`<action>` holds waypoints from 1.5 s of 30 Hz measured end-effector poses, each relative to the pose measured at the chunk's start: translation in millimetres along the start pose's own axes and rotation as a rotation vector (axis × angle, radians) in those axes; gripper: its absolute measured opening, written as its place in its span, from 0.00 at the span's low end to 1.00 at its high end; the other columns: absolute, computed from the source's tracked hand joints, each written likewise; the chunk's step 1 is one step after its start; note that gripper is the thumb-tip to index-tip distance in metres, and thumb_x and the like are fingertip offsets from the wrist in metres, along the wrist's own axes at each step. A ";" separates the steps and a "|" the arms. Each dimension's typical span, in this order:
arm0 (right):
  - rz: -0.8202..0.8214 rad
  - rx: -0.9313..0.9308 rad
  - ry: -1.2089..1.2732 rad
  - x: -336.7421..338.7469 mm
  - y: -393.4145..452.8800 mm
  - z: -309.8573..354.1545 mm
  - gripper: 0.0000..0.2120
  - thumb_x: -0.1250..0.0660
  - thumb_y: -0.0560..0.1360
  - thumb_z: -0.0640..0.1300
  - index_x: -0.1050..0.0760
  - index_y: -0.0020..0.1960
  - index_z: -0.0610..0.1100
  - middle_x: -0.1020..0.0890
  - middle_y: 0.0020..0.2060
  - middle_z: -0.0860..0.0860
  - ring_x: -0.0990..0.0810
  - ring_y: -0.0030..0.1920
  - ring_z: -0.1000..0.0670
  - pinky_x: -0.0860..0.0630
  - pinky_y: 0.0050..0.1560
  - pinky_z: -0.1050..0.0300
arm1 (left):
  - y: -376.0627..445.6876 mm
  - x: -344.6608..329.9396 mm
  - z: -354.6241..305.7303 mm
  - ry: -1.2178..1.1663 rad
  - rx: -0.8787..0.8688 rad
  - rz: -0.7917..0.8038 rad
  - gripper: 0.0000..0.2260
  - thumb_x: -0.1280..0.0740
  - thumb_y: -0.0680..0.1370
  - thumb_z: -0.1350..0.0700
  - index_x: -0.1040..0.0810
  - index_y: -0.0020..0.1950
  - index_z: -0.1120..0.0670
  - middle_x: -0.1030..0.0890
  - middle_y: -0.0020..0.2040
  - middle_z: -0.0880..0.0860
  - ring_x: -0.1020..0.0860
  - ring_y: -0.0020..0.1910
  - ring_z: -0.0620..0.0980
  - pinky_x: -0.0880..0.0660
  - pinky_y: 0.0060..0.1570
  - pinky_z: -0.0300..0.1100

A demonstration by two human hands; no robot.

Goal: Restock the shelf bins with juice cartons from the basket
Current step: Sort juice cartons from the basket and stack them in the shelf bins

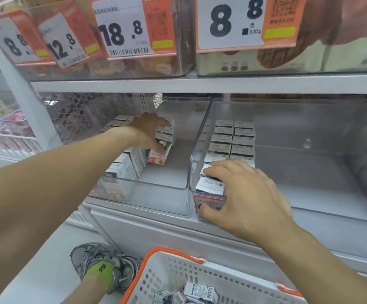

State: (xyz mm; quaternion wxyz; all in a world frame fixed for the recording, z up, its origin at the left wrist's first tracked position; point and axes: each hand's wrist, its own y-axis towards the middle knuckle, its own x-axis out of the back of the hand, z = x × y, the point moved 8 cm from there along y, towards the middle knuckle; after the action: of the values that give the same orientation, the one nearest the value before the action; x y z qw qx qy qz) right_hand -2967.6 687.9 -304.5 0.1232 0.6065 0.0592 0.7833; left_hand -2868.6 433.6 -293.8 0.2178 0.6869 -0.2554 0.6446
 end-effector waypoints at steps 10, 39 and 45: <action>-0.020 -0.008 0.004 1.2 0.9 -0.7 0.32 0.34 0.68 0.65 0.34 0.71 0.62 0.33 0.69 0.66 0.38 0.72 0.58 0.41 0.69 0.60 | 11.4 -0.1 3.9 -0.062 -0.007 -0.016 0.41 0.17 0.62 0.47 0.31 0.71 0.45 0.27 0.65 0.55 0.28 0.63 0.56 0.29 0.62 0.46; -0.329 0.253 0.311 35.8 -33.2 37.5 0.14 0.28 0.73 0.54 0.23 0.49 0.44 0.22 0.48 0.48 0.23 0.49 0.49 0.26 0.51 0.54 | -269.0 -82.3 -53.5 -0.765 -0.093 -0.396 0.05 0.33 0.76 0.61 0.21 0.47 0.52 0.20 0.38 0.45 0.23 0.38 0.46 0.28 0.41 0.33; 0.284 -0.043 0.334 -67.9 -88.7 30.2 0.11 0.28 0.75 0.51 0.25 0.51 0.47 0.19 0.43 0.54 0.21 0.41 0.51 0.26 0.44 0.57 | -333.6 -270.5 -65.6 -0.789 0.032 0.257 0.06 0.31 0.78 0.55 0.22 0.54 0.47 0.21 0.44 0.40 0.22 0.43 0.40 0.28 0.43 0.32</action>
State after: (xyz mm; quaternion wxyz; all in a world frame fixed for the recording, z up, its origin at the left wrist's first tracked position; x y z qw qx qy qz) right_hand -2911.9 753.6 -381.7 0.0131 0.4678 -0.0242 0.8834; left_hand -2719.0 752.3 -548.6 0.0103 0.8470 -0.3931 0.3577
